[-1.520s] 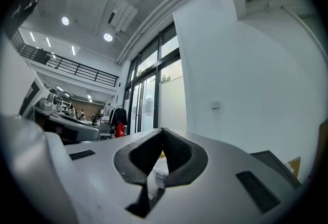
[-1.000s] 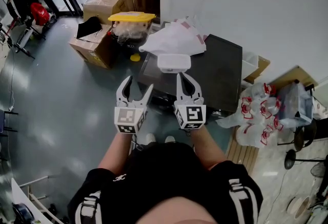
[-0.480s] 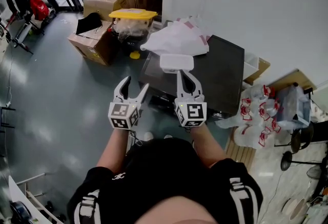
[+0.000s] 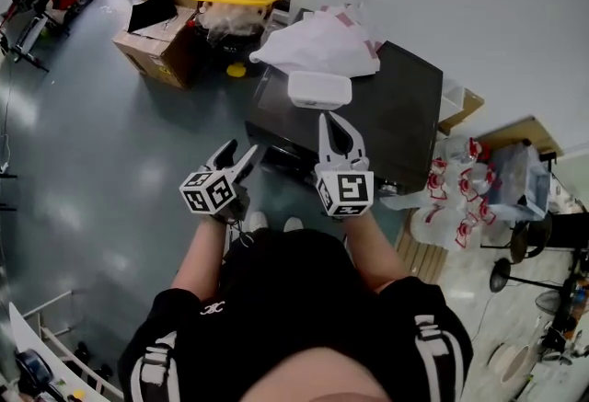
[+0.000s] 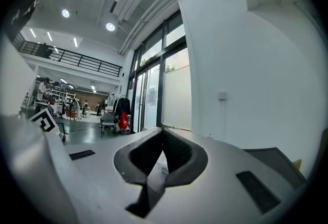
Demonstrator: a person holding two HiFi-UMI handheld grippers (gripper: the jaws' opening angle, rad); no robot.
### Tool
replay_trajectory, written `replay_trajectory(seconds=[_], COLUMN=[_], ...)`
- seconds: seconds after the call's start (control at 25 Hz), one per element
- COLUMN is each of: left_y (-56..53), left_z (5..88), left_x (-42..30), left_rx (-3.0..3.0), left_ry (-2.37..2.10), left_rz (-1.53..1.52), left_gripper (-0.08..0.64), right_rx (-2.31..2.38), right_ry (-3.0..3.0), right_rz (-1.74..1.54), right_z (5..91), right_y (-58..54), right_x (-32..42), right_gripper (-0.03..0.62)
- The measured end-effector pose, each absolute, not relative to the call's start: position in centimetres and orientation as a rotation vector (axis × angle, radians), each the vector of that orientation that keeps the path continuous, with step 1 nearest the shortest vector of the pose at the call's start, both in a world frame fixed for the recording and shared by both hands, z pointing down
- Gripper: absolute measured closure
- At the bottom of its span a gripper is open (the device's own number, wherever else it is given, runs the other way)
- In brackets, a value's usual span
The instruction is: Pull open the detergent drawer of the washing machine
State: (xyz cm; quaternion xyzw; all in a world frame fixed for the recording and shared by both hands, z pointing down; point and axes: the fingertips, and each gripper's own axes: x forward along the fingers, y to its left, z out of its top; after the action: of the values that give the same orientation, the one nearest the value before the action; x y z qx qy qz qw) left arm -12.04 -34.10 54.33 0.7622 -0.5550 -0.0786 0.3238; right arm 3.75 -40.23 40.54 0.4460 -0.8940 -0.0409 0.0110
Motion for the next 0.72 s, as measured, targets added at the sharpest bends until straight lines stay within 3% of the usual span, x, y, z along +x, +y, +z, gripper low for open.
replay_trajectory(seconds=[0.28, 0.72], left_y=[-32.7, -34.6], left_z=[60.4, 66.6], left_x=[-10.7, -9.2], left_rx=[1.888, 1.727], left_ry=[-1.336, -1.104], left_rz=[-0.238, -0.573], left_gripper=[0.242, 0.244], right_rx=[1.381, 1.353], right_ry=[-2.703, -2.611], right_rz=[-0.109, -0.057], right_z=[43.4, 47.9], right_y=[-40.2, -40.6], right_x=[4.6, 5.3], right_gripper=[0.589, 0.589])
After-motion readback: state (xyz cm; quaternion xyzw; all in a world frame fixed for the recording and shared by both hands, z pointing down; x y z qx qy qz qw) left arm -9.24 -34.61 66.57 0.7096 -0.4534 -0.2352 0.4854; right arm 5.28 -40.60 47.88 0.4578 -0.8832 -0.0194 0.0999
